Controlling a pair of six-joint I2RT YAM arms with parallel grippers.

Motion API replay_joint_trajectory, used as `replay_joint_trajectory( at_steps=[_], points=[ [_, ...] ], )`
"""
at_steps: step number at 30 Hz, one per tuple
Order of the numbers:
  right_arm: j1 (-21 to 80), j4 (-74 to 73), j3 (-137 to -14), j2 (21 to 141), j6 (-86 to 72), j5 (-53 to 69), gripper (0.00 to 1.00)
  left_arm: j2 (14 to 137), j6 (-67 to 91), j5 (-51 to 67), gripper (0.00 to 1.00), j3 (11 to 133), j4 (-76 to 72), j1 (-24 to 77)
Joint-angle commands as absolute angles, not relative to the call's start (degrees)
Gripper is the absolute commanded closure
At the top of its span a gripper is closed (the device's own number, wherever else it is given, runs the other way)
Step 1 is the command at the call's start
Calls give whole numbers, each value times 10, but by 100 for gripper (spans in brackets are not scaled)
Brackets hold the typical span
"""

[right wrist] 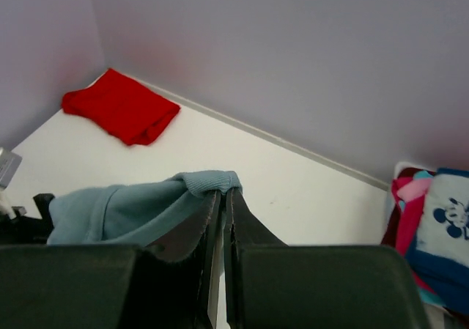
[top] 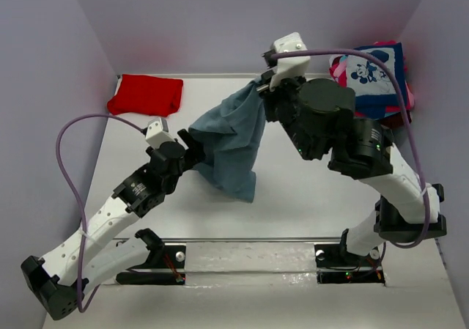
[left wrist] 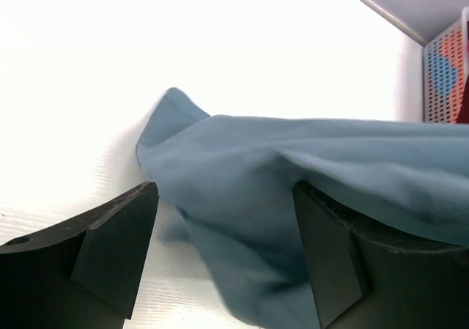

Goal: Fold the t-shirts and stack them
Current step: Flatten out the tshirt

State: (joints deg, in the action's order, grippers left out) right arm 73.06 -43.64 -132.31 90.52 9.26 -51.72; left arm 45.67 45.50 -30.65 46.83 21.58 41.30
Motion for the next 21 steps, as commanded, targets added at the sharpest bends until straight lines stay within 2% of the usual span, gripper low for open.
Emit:
replay_joint_trajectory(
  at_steps=[1,6,10,15,21],
  points=[
    [717,-412,-1309,865,70,-627,93,482,445,-309,14,487,180,416],
    [676,-572,-1312,867,-90,-627,93,499,440,-300,14,499,180,416],
    [594,-692,-1302,877,-217,-553,93,497,438,-296,14,499,186,416],
    [540,-711,-1170,866,-302,-481,93,495,430,-280,13,491,195,416],
    [487,-729,-1076,877,-377,-437,93,504,423,-235,10,481,193,416]
  ],
)
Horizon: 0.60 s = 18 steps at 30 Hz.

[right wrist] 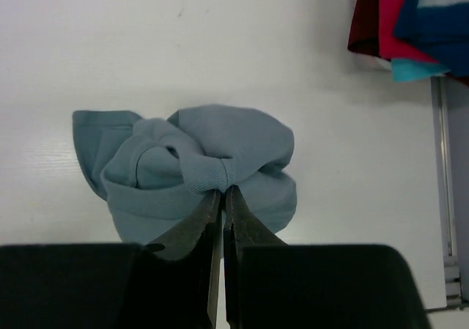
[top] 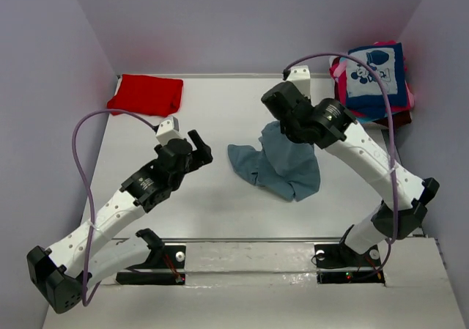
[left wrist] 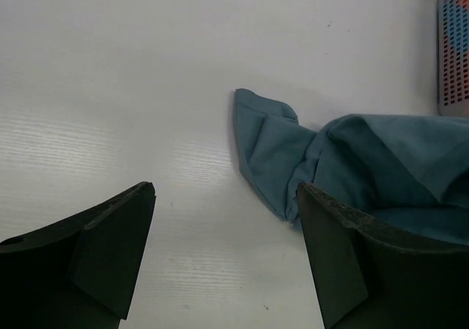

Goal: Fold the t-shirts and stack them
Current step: Flatten out the tshirt

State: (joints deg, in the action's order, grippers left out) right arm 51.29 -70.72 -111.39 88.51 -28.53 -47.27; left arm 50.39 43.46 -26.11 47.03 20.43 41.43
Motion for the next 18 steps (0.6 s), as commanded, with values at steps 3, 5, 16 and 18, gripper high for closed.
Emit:
replay_joint_trajectory(
  at_steps=[3,5,16,18],
  points=[
    [463,-733,-1054,878,-395,-430,93,530,397,-193,7,478,166,416],
    [458,-739,-1043,881,-410,-422,93,559,390,-159,7,487,168,416],
    [405,-730,-994,839,-433,-396,0,689,395,-26,6,494,119,361],
    [388,-722,-978,821,-429,-388,0,712,381,-10,5,504,109,353]
  ],
)
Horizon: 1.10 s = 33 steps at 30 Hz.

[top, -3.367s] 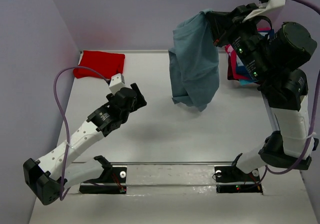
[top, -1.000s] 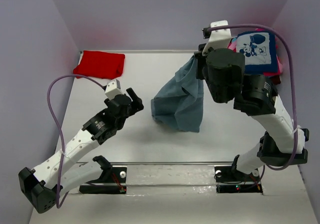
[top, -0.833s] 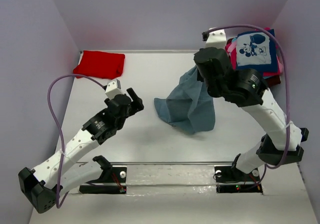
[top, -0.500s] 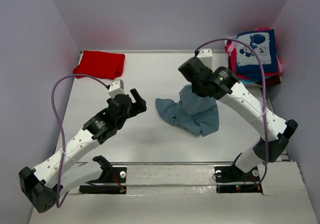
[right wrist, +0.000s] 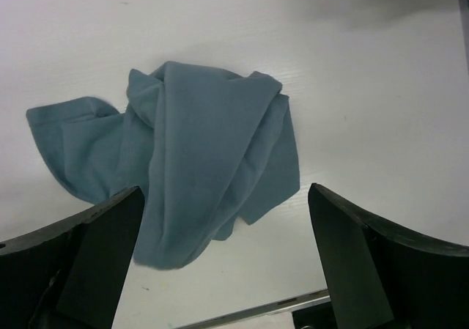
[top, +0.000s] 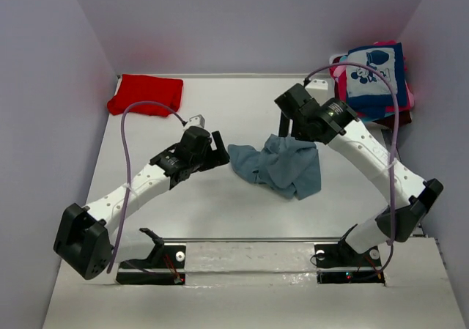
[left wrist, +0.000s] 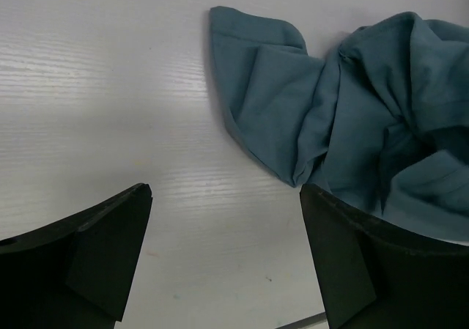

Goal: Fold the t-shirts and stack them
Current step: Flatten out the tshirt

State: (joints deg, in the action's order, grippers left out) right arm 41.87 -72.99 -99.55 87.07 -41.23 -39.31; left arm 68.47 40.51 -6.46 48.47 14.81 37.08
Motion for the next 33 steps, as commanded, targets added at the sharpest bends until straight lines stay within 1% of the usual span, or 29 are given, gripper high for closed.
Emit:
replay_joint_trajectory(
  at_steps=[1,3,7,13,17,23,27,28,33],
  points=[
    [378,-719,-975,811,-430,-385,0,721,368,8,5,511,106,341],
    [373,-709,-965,803,-423,-374,0,759,361,32,5,530,105,332],
    [359,-665,-940,802,-400,-312,0,827,357,86,6,561,94,309],
    [359,-614,-911,826,-379,-229,0,917,352,105,6,634,99,299],
    [359,-597,-909,852,-362,-184,0,962,356,108,9,667,105,294],
    [359,-577,-897,864,-356,-152,0,994,363,102,15,674,120,283],
    [359,-569,-888,872,-358,-143,0,1002,374,108,19,660,120,272],
    [359,-563,-882,873,-359,-140,1,1002,378,114,23,650,116,257],
    [359,-558,-878,880,-361,-134,1,1001,375,129,28,620,95,244]
  ],
)
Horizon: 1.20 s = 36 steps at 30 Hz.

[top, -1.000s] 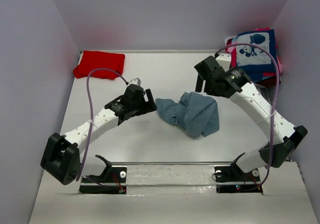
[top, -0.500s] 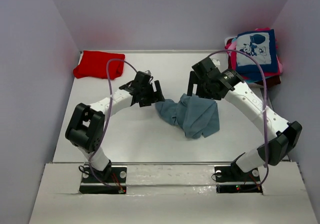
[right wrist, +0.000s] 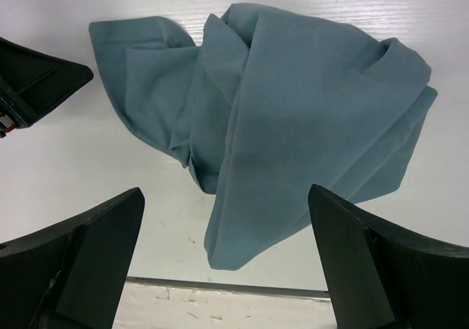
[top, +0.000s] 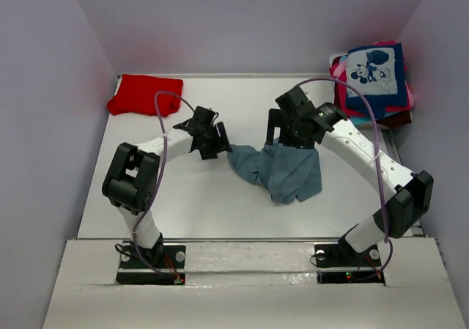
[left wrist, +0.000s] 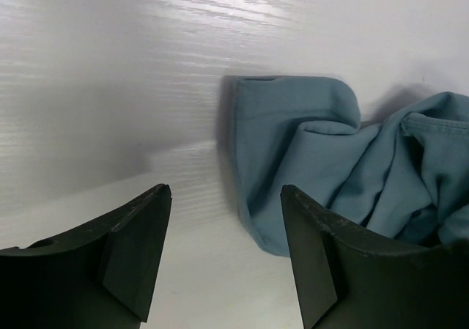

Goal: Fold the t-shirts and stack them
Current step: Flatten out the tshirt

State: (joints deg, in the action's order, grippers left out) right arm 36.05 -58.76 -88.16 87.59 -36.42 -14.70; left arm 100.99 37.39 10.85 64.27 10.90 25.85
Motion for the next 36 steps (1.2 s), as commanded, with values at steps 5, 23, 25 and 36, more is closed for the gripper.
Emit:
replay_joint_trajectory(
  at_steps=[5,23,25,36],
  points=[
    [359,-555,-879,886,-359,-129,1,1033,367,164,30,632,86,243],
    [359,-550,-867,889,-362,-125,1,1086,390,287,48,608,-17,243],
    [359,-546,-865,890,-361,-120,1,1086,390,285,53,605,-17,238],
    [359,-541,-855,934,-344,-51,2,1071,384,274,94,594,-12,238]
  ],
)
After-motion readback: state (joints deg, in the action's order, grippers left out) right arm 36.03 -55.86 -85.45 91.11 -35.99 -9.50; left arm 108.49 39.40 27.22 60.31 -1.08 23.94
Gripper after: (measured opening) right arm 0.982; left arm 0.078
